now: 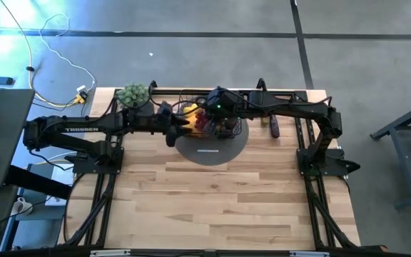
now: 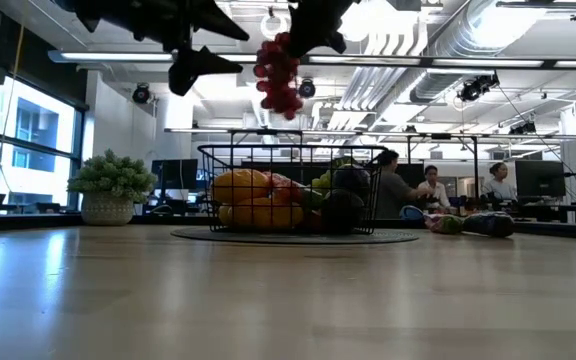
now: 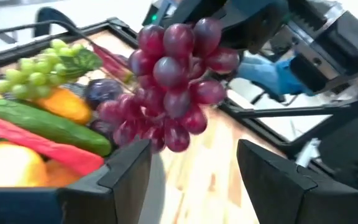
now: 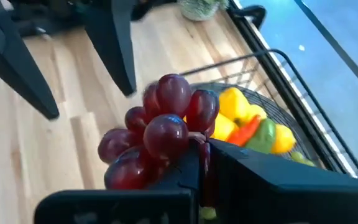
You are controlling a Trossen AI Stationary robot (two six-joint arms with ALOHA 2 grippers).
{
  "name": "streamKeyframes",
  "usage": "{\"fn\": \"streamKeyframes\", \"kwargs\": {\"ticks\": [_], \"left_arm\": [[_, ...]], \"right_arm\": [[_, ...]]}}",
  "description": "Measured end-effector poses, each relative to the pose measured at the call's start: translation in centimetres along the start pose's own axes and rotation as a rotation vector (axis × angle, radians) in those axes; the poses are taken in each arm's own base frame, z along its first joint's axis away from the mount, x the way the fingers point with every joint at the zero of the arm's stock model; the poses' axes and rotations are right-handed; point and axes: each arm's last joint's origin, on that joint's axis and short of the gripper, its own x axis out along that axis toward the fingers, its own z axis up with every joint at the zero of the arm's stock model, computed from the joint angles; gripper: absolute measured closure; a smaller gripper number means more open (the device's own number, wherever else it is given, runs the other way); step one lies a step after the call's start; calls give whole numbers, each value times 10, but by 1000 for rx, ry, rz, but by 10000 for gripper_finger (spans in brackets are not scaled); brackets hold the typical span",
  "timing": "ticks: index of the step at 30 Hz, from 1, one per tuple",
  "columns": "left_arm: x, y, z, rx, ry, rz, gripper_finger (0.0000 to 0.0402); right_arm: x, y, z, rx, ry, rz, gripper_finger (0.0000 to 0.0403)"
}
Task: Build produce basket
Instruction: Put the red grapes into the wire basket
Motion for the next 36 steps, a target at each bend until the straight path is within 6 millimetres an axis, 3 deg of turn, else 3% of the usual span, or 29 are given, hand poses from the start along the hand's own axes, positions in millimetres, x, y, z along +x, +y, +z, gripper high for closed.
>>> {"fn": "streamKeyframes", "kwargs": {"ticks": [9,19,36], "left_arm": [[0,5,0,78,-4,52,174],[-3,10,-7,151,53,162,174],[-4,11,-7,196,53,190,174]], "right_arm": [[2,-24,-9,11,105,-154,403],[5,-58,-13,57,174,-212,403],[52,-77,-32,-6,391,-143,403]]}}
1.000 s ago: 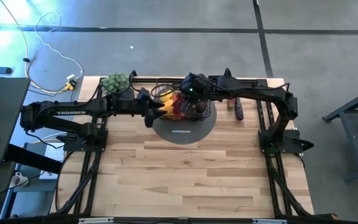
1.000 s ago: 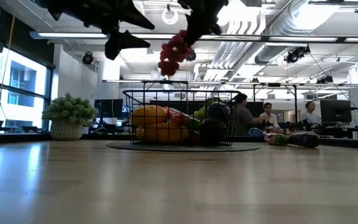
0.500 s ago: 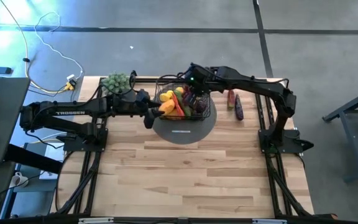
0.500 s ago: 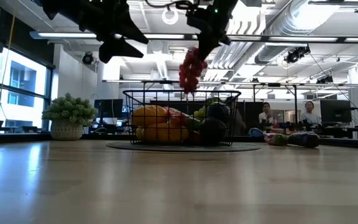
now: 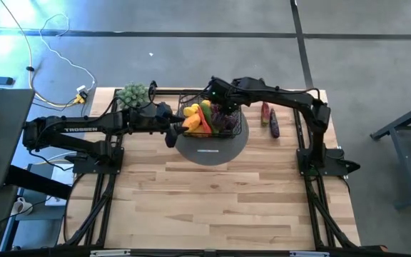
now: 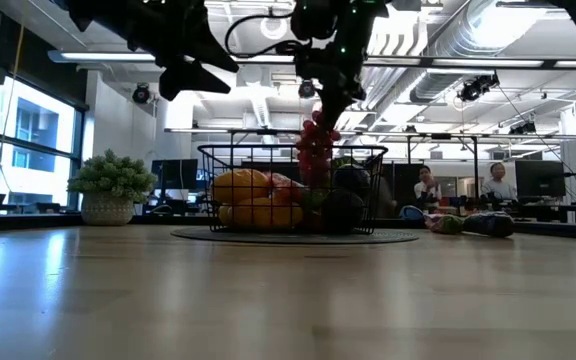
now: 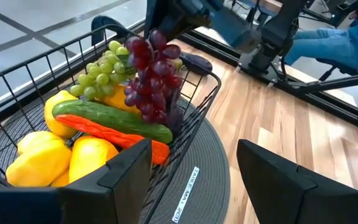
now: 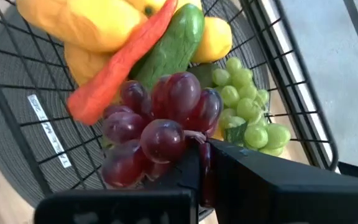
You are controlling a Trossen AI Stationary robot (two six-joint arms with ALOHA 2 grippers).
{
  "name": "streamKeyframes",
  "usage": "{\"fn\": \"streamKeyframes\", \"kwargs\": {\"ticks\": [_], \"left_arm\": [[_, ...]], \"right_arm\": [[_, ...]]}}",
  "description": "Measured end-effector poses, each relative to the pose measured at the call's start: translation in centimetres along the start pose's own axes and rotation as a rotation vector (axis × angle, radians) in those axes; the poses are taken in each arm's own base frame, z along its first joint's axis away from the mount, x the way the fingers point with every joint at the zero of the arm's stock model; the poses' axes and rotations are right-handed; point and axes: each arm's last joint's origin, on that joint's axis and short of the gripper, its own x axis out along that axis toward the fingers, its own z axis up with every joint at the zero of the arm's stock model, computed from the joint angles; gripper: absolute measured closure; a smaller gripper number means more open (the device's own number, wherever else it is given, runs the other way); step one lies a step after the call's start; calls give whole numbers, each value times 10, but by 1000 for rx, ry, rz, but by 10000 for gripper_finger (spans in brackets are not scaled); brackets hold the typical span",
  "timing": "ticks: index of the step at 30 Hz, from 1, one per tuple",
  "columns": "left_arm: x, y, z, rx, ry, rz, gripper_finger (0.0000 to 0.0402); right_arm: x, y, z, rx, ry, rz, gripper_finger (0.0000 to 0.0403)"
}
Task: Build produce basket
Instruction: Put the red grapes into the wire basket, then put the purple eggplant into the wire basket
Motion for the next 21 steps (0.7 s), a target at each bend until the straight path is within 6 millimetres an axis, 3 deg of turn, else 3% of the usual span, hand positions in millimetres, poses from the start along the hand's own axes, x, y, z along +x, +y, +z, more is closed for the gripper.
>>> {"fn": "streamKeyframes", "kwargs": {"ticks": [8,17,21], "left_arm": [[0,2,-4,59,36,26,174],[-1,5,-12,122,127,85,174],[-6,4,-6,189,181,115,174]], "right_arm": [[10,-4,0,11,27,-28,388],[10,-5,0,86,27,-102,288],[5,-7,-1,136,14,-135,252]]}}
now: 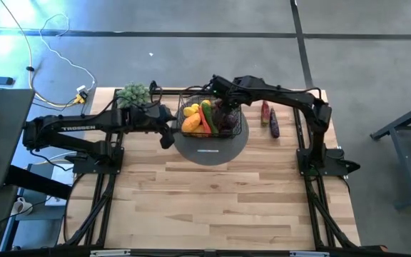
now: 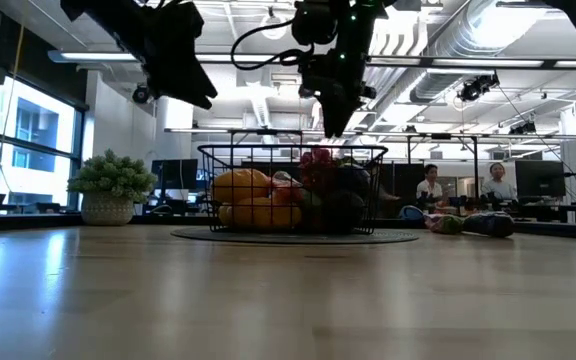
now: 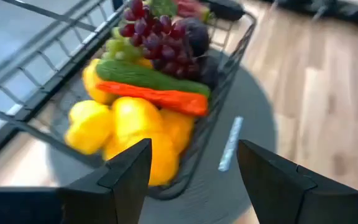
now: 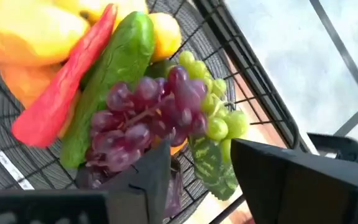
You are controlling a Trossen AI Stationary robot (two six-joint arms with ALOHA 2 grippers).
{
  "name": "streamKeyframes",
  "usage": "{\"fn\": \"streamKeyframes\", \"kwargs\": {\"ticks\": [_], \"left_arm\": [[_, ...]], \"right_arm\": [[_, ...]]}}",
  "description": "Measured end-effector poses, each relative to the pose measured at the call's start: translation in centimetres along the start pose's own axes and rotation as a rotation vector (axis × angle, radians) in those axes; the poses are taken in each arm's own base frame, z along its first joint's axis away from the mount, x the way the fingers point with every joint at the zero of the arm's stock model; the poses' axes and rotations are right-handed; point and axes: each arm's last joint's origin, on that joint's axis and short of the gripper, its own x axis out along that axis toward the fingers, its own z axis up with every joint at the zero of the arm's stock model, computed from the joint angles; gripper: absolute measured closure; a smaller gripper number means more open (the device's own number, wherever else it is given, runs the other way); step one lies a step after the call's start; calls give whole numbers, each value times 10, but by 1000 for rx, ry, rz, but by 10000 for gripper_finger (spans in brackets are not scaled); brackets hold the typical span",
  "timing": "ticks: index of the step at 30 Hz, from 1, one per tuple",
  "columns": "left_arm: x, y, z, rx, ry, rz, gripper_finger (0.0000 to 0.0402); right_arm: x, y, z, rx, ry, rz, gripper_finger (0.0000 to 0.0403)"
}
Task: Build produce basket
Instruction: Put the purple eggplant into the wire basket
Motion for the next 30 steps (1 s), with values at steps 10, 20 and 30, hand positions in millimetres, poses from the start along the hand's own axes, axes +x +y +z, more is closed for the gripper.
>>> {"fn": "streamKeyframes", "kwargs": {"ticks": [10,20,30], "left_arm": [[-22,2,25,143,26,92,174],[-27,2,28,216,63,93,174],[-27,4,29,256,52,151,174]], "right_arm": [[-20,-5,-4,156,-24,8,241],[-43,-11,-10,265,-66,-25,240],[-60,-28,-27,338,-39,-263,240]]}}
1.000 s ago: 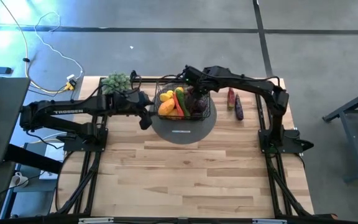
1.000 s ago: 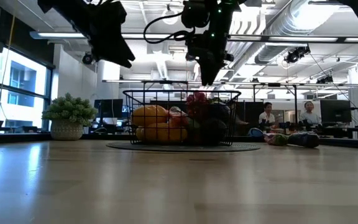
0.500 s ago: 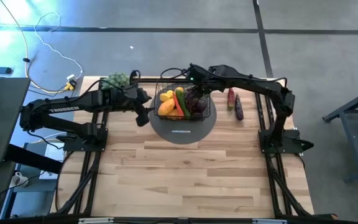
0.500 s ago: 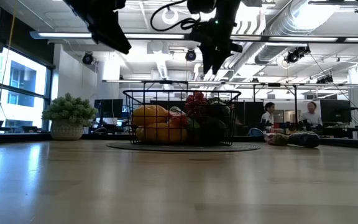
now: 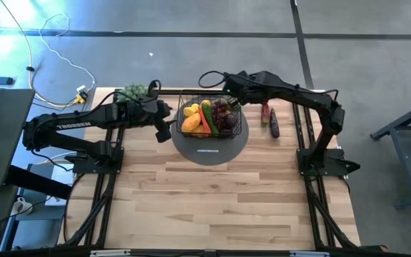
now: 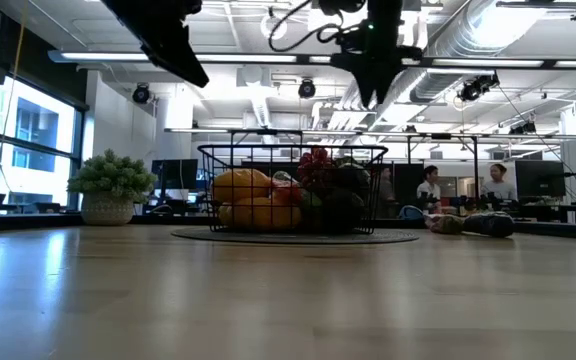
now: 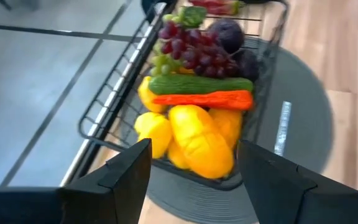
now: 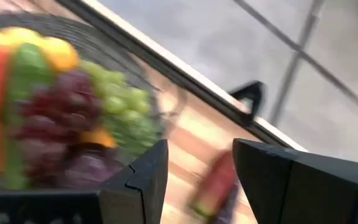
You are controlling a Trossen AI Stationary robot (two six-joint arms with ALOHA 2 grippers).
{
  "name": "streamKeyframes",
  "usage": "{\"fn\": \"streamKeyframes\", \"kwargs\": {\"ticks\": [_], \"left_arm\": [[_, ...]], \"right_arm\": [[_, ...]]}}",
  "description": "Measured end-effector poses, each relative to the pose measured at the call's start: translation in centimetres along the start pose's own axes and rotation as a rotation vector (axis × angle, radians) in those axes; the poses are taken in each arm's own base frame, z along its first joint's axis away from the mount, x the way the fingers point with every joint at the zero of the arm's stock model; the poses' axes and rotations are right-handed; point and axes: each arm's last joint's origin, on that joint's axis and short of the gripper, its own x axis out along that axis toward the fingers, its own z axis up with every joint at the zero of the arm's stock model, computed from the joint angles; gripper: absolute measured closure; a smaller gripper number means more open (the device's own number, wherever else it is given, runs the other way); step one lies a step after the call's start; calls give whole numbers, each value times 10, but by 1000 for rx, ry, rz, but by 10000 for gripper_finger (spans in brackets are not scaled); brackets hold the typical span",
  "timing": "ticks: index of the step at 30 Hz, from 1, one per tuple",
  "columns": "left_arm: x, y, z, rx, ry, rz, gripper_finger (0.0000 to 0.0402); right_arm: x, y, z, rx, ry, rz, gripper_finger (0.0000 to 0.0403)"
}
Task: Build produce basket
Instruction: Put the purple eggplant into the wire basket
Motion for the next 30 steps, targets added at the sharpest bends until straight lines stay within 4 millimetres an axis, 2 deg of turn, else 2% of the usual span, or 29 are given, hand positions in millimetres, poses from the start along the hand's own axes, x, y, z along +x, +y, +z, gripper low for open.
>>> {"fn": "streamKeyframes", "kwargs": {"ticks": [5,14,20,30], "left_arm": [[0,2,0,-1,4,70,174],[0,5,0,-2,16,177,174],[-1,6,0,-2,18,196,174],[-1,6,0,-2,17,195,174]], "right_arm": [[3,-13,-5,9,48,-120,240],[18,-41,-5,54,151,-222,240],[33,-56,-30,92,205,-252,240],[49,-85,-73,306,230,-35,240]]}}
